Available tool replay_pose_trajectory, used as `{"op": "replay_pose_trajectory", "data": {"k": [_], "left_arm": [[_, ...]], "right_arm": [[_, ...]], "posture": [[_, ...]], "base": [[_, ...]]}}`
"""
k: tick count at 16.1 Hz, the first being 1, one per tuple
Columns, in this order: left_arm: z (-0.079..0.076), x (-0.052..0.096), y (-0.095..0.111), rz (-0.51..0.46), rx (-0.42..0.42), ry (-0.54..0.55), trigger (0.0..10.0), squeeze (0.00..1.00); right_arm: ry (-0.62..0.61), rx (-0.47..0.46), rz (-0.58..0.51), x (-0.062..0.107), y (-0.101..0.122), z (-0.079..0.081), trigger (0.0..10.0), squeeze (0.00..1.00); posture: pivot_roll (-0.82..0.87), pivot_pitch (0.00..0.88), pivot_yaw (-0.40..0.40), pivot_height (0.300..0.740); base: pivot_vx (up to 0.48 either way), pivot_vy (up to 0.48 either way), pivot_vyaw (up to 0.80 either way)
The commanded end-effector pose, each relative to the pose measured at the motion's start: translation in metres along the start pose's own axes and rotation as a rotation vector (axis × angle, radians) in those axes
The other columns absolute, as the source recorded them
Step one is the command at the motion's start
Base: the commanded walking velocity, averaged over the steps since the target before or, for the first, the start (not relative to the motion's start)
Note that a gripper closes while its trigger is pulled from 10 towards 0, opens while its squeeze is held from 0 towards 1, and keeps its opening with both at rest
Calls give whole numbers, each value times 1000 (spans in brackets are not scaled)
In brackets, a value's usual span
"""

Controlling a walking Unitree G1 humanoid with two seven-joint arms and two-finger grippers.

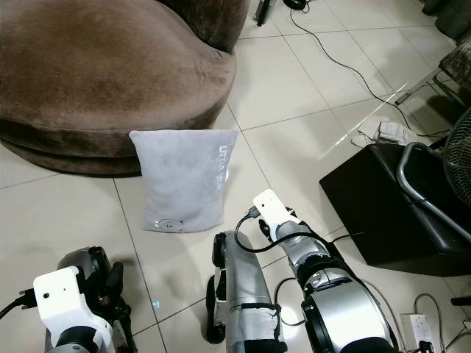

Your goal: Move the pillow to the sofa from floor

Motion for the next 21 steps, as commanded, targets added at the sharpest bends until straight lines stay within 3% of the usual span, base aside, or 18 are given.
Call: {"op": "replay_pose_trajectory", "data": {"k": [1,7,10,13,15,21], "left_arm": [[-14,2,-7,32,36,-30,10000,0],[-13,-2,-7,29,33,-32,10000,0],[-14,-3,-8,28,33,-34,10000,0],[-14,-7,-7,25,32,-38,10000,0],[-15,-12,-7,21,28,-49,10000,0],[-17,-21,-5,9,12,-74,10000,0]], "right_arm": [[-20,-16,35,2,-14,-7,10000,0],[-4,-45,0,1,-4,-4,10000,0],[53,-121,-104,1,22,-2,10000,0],[61,-139,-152,5,22,-11,10000,0],[74,-117,-213,12,21,-16,10000,0],[43,-181,-318,38,31,-29,10000,0]], "posture": [[14,314,-297,543],[5,306,-293,543],[-2,302,-293,543],[-19,294,-289,543],[-46,282,-267,543],[-48,251,-238,543]], "base": [[0,0,0],[0,0,0],[0,0,0],[0,0,0],[0,0,0],[0,0,0]]}}
Point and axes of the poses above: a point about 5 cm out from each wrist's last joint towards the gripper, its own x axis pointing back from the gripper into the wrist, its own y axis along the axis of the wrist's last joint, z = x × y, the point moved 6 cm from there along -x, pointing out of the wrist towards the gripper, and after that the axes turned 8 degrees about -x, right-handed, at the moved point
